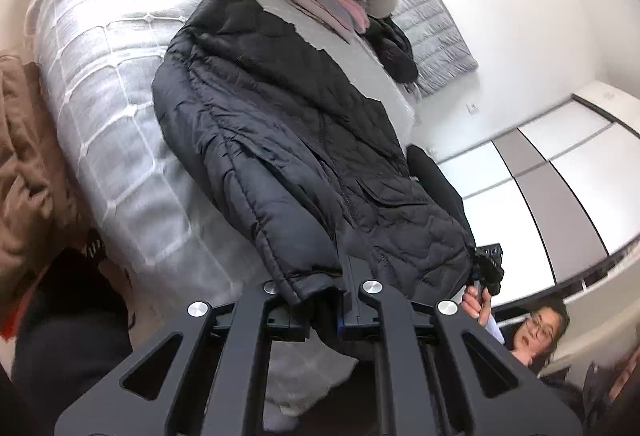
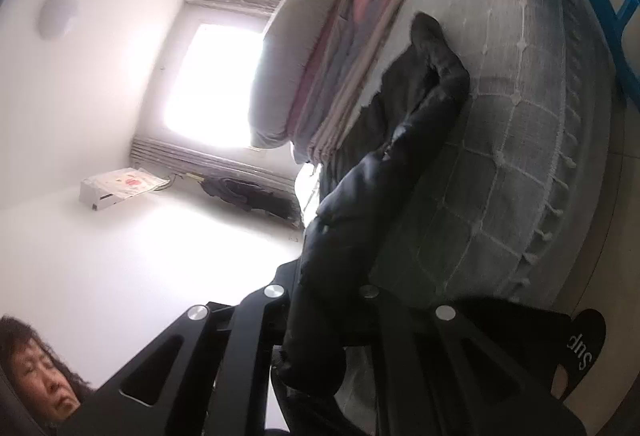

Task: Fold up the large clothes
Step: 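Grasp the hem with both tools and lift it toward the collar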

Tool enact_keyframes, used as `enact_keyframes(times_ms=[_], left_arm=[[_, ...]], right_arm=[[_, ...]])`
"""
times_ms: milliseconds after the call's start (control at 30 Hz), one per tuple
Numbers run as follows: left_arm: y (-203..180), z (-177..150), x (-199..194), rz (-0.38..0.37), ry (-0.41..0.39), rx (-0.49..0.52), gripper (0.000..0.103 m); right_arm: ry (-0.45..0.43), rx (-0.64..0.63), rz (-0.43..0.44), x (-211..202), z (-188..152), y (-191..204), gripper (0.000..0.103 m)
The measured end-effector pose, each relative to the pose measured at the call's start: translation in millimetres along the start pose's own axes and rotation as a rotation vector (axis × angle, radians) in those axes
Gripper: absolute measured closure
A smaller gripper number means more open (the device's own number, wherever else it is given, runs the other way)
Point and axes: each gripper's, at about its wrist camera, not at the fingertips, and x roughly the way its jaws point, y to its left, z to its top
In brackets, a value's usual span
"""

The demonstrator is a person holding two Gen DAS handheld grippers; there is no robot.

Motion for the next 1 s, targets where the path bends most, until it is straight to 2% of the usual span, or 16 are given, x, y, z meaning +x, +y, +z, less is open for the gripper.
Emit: enact_keyframes(times_ms=[133, 267, 367, 600, 700, 800, 900, 1000], left_arm=[[9.9, -30.6, -10.9, -0.005, 0.043, 0.002, 0.096], [39.4, -48.1, 0.0, -0.006, 0.089, -0.064, 0.095], [53.0, -53.5, 8.6, -0.015, 0.096, -0.096, 0.095], [44.5, -39.9, -0.6, -0.074, 0.048, -0.073, 0.095], [36.8, -17.3, -6.5, -0.122, 0.003, -0.062, 0.095], [27.3, 24.0, -6.4, -0.162, -0.050, -0.051, 0.095], [15.5, 89.2, 8.2, -0.174, -0.101, -0.023, 0.095], [19.3, 157.3, 35.4, -0.180, -0.139, -0.035, 0.095]], right_arm=[[-0.014, 0.022, -0.023, -28.9, -21.0, -9.1, 0.095], [-0.002, 0.118, -0.062, -38.1, -41.3, -46.8, 0.095], [-0.009, 0.161, -0.038, -42.4, -51.8, -63.1, 0.095], [-0.026, 0.103, 0.028, -31.5, -30.5, -43.5, 0.095], [-0.040, 0.073, 0.071, -18.0, -6.9, -29.0, 0.095], [-0.049, 0.047, 0.098, -0.4, 26.5, -16.3, 0.095], [-0.056, 0.014, 0.106, 29.2, 76.9, 0.3, 0.095], [-0.056, 0.005, 0.081, 66.0, 130.6, 9.2, 0.095]])
